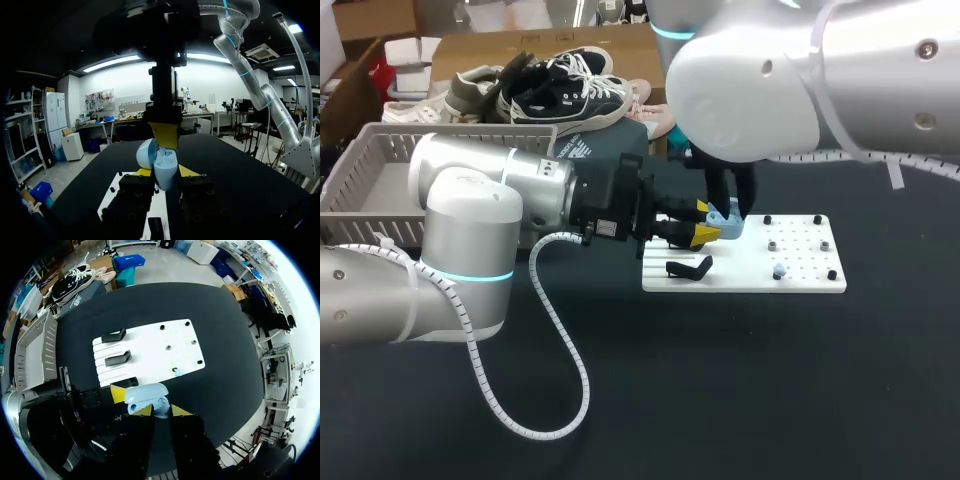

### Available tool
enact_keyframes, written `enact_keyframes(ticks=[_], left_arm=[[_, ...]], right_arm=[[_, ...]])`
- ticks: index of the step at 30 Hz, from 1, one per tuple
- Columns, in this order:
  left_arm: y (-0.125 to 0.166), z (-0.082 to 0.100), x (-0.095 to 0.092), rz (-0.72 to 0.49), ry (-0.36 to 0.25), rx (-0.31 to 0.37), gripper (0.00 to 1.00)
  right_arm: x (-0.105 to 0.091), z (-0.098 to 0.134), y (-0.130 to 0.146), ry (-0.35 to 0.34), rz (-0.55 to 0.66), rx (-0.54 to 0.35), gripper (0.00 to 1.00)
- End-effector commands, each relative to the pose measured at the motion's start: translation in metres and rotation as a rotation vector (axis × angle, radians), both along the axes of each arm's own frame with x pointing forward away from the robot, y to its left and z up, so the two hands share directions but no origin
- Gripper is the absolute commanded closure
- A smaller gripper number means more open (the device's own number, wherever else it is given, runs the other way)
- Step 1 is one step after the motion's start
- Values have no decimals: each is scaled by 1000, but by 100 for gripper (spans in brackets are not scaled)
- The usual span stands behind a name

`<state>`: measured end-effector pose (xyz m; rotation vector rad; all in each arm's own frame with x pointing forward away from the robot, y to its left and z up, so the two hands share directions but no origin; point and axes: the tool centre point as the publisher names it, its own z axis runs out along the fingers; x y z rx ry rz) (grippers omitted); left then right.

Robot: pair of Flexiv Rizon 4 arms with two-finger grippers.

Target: Pick up each earbud case from the left stands, insert the matching earbuds, close the lid, and place the case in the box.

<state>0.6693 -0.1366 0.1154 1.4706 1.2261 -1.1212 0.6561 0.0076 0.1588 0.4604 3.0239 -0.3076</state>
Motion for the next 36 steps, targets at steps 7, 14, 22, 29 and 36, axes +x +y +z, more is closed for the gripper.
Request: enact_keyframes(ticks=[7,14,22,29,36], left_arm=[[0,-1,1,-1,-1,-2,100],[0,-1,1,-1,-1,-2,100],[0,-1,1,-1,-1,-2,100],[0,-1,1,-1,-1,-2,100],[0,-1,1,-1,-1,-2,100]], right_arm=[[2,-1,2,12,-1,-11,61],[-6,13,-4,-34,-17,22,54],[-26,28,-37,-196,-59,99,23],[-35,23,-70,-319,-71,149,18],[-36,5,-97,-328,-92,188,39]])
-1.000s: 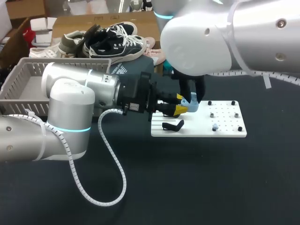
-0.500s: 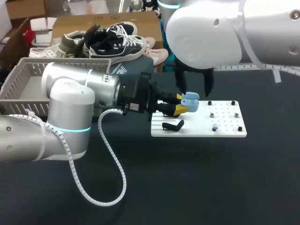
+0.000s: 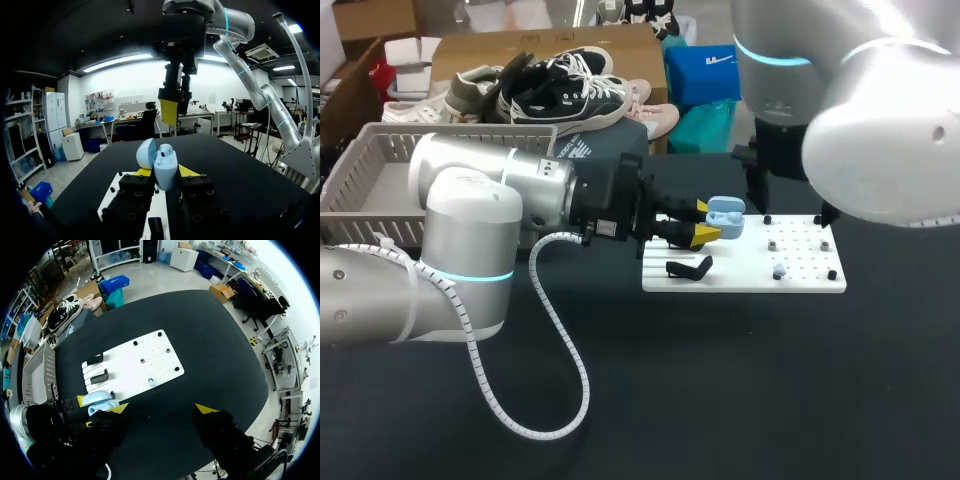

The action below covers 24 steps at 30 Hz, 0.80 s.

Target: Pick up each earbud case from the left stands, insert the matching earbuds, close the lid, and place the case in the box.

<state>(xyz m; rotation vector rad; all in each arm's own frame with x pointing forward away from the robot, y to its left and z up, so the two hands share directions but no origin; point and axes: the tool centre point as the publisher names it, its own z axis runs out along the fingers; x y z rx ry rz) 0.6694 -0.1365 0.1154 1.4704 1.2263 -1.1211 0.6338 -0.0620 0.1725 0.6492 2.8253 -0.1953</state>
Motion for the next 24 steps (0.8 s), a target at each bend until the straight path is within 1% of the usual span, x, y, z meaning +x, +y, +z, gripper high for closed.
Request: enact_keyframes(ticks=[1,2,3,4,7,8,13,16,20,24], left_arm=[[0,-1,1,-2,-1,-2,100],[0,-1,1,-2,-1,-2,100],[0,-1,1,-2,-1,-2,100],[0,-1,1,-2,-1,-2,100],[0,-1,1,-2,-1,-2,100],[0,-1,1,-2,-1,-2,100],[0,-1,1,-2,-1,-2,100],[0,-1,1,-2,-1,-2,100],[0,-1,1,-2,-1,-2,100],[0,-1,1,-2,-1,-2,100]], right_arm=[[-14,-10,-29,-157,42,140,46],[-14,-12,-32,-177,47,136,49],[-14,-13,-33,-185,52,149,51],[-15,-15,-35,-187,58,167,51],[-15,-26,-35,-186,74,176,53],[-15,-29,-35,-186,80,191,54],[-11,-47,-24,-157,112,219,53],[-6,-54,-15,-140,129,231,51],[3,-68,-10,-115,110,233,52],[5,-77,-8,-99,106,235,54]])
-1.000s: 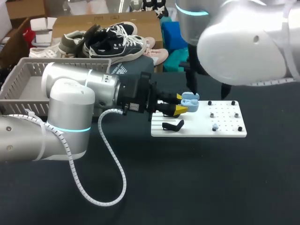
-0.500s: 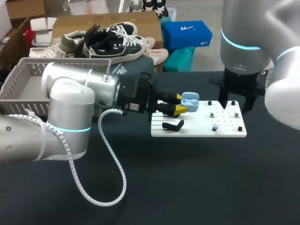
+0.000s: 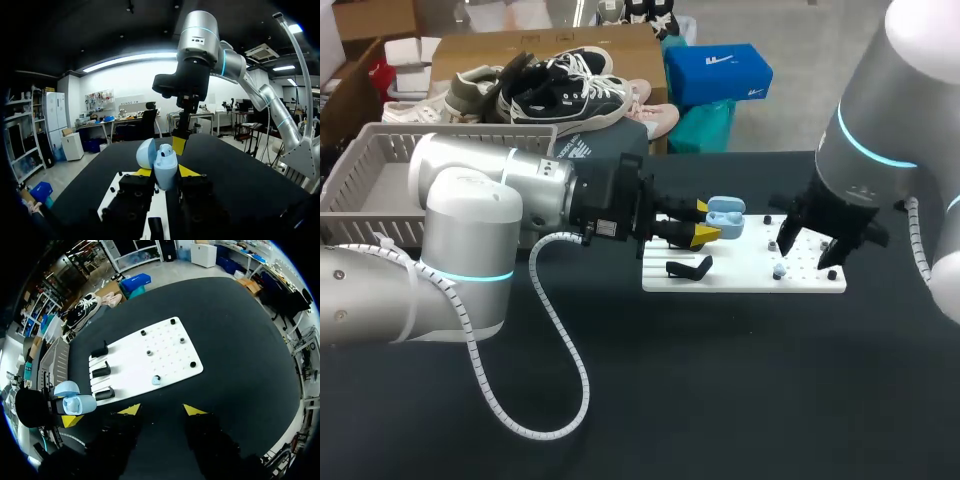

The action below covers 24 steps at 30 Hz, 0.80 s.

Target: Pick up each earbud case from the left stands, insert the matching earbuds, close the lid, and place the case in the box.

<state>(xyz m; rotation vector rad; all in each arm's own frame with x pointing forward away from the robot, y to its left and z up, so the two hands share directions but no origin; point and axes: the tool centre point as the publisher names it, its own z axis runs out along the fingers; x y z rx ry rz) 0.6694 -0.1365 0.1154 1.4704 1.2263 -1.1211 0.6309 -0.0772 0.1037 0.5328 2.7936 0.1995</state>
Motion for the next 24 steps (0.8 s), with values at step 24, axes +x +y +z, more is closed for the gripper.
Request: enact_keyframes(ticks=[24], left_arm=[[39,-5,1,22,-46,-18,100]], right_arm=[[10,-22,19,42,-26,-30,53]])
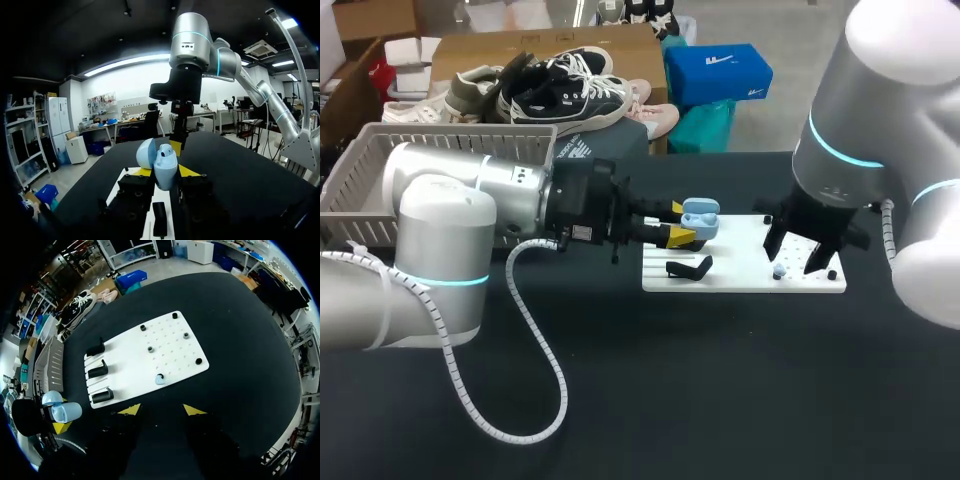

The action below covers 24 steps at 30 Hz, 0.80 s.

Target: Pick up each earbud case from the left stands, insert the matching earbuds, close the lid, and place the case in the box.

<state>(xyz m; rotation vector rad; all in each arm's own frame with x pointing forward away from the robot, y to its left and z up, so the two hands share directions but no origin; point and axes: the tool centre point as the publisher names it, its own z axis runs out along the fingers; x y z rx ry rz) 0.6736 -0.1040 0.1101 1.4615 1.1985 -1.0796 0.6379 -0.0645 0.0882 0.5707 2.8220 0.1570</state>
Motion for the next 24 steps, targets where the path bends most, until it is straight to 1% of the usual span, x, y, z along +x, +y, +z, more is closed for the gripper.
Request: enact_keyframes(ticks=[1,7,13,22,24], left_arm=[[8,1,-3,3,-7,-3,100],[13,0,-3,1,-12,-3,100],[13,0,-3,1,-12,-3,100],[13,0,-3,1,-12,-3,100],[13,0,-3,1,-12,-3,100]], right_arm=[[4,-8,8,5,0,-13,53],[8,-16,15,15,10,-22,54],[16,-26,15,25,-4,-35,55],[25,-40,12,34,-55,-37,56],[26,-42,11,33,-84,-41,57]])
